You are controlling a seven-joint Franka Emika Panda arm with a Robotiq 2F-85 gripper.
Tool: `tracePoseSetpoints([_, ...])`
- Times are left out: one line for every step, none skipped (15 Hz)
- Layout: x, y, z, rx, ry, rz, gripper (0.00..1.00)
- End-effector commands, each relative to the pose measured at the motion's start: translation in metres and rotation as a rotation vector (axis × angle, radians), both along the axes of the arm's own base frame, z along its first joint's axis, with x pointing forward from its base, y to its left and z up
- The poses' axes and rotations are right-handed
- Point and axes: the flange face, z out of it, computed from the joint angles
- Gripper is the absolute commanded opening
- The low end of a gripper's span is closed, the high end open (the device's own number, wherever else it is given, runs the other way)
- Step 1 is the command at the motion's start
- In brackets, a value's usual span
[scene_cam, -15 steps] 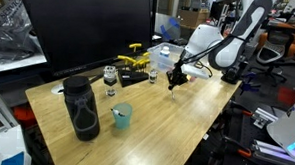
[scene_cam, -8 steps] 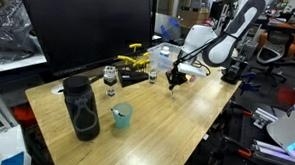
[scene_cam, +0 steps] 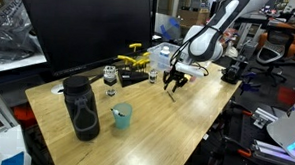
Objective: Pick up a bolt from the box and set it on the table
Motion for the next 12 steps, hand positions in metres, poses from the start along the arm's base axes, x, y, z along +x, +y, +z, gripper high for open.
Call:
tracePoseSetpoints([-0.002, -0.002, 0.02, -0.037, -0.016, 0.005, 0.85])
tracePoseSetpoints([-0.003, -0.004, 0.025, -0.051, -0.029, -0.001, 0.91])
tracePoseSetpoints([-0.003, -0.005, 0.031, -0.065, -0.039, -0.006, 0.98])
tracePoseSetpoints([-0.005, -0.007, 0.036, -0.077, -0.04, -0.011, 1.0])
tracePoseSetpoints([0.003, -0.006, 0.024, -0.051, -0.043, -0.017, 0.88])
tracePoseSetpoints([0.002, -0.006, 0.029, -0.065, -0.049, -0.019, 0.94])
tracePoseSetpoints([0.001, -0.005, 0.032, -0.072, -0.051, -0.018, 0.99])
tracePoseSetpoints([0.0, -0.004, 0.033, -0.076, -0.051, -0.015, 1.0])
tracePoseSetpoints([-0.001, -0.004, 0.033, -0.077, -0.049, -0.015, 1.0])
tracePoseSetpoints([-0.002, -0.005, 0.032, -0.077, -0.048, -0.016, 1.0])
tracePoseSetpoints([-0.002, -0.005, 0.032, -0.078, -0.048, -0.017, 1.0])
tracePoseSetpoints([-0.002, -0.006, 0.032, -0.078, -0.047, -0.018, 1.0])
